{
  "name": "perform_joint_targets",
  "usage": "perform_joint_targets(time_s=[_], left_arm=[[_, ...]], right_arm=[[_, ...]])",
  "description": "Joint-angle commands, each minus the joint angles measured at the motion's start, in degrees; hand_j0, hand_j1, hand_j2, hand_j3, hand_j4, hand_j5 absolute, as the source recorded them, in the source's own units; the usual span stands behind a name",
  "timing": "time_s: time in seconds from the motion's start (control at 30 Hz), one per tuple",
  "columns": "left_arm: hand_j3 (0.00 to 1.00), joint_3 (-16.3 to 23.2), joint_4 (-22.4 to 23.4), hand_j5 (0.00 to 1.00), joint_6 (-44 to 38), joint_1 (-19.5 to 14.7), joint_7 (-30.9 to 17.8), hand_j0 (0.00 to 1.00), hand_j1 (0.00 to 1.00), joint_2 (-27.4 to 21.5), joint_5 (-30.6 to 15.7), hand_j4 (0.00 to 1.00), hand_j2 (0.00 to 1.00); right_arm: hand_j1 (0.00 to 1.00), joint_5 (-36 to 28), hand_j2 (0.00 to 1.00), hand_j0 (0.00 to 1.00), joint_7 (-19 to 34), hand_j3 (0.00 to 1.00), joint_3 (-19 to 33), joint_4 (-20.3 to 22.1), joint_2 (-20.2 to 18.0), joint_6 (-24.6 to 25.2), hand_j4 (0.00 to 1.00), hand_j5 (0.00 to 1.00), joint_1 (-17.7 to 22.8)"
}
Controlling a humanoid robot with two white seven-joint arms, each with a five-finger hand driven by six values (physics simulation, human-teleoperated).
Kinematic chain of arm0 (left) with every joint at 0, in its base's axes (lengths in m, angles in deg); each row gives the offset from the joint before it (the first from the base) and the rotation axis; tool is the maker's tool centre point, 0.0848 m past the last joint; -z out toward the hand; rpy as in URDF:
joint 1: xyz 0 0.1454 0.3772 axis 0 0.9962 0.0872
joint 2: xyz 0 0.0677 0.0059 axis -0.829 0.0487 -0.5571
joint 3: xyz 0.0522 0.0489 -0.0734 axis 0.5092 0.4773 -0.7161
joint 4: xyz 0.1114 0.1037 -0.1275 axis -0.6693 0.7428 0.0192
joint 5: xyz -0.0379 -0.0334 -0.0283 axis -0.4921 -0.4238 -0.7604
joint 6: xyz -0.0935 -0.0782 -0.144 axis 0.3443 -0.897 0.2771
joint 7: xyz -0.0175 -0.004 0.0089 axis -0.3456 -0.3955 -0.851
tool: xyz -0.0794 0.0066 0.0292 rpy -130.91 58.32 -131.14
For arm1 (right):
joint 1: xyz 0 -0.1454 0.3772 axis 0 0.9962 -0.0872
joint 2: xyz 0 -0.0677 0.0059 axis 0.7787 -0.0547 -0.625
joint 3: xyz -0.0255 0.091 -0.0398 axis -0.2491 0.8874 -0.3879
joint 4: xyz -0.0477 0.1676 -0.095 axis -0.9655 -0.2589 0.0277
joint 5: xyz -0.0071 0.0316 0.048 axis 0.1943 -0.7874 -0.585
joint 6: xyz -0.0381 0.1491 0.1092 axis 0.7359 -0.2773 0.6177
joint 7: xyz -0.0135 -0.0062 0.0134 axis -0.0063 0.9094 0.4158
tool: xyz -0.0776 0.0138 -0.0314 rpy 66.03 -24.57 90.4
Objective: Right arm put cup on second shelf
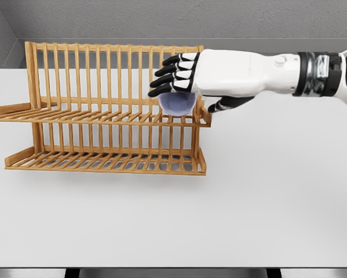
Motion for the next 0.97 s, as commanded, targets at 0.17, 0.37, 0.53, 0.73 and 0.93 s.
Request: perform_joint_targets(time_s=[0.17,0.37,0.53,0.73,0.93], left_arm=[[1.0,0.0,0.0,1.0,0.0,0.1,0.0,1.0,1.0,0.0,0.0,1.0,1.0],[1.0,0.0,0.0,1.0,0.0,0.0,0.0,1.0,1.0,0.0,0.0,1.0,1.0],[1.0,0.0,0.0,1.0,0.0,0.0,0.0,1.0,1.0,0.0,0.0,1.0,1.0],[1.0,0.0,-0.1,1.0,0.0,0.0,0.0,1.0,1.0,0.0,0.0,1.0,1.0],[1.0,0.0,0.0,1.0,0.0,0.0,0.0,1.0,1.0,0.0,0.0,1.0,1.0]], right_arm=[[1.0,-0.7,1.0,1.0,0.0,1.0,12.4,-0.1,-8.1,-2.0,1.0,1.0,5.1],[1.0,-0.3,1.0,1.0,0.0,1.0,17.5,-0.6,-10.3,-2.0,1.0,1.0,13.1],[1.0,-0.3,1.0,1.0,0.0,1.0,21.9,-0.5,-8.8,-2.0,1.0,1.0,19.5],[1.0,-0.2,1.0,1.0,0.0,1.0,21.9,-0.6,-6.1,-2.0,1.0,1.0,20.9],[1.0,-0.3,1.0,1.0,0.0,1.0,21.9,-0.1,-4.8,-2.0,1.0,1.0,21.2]])
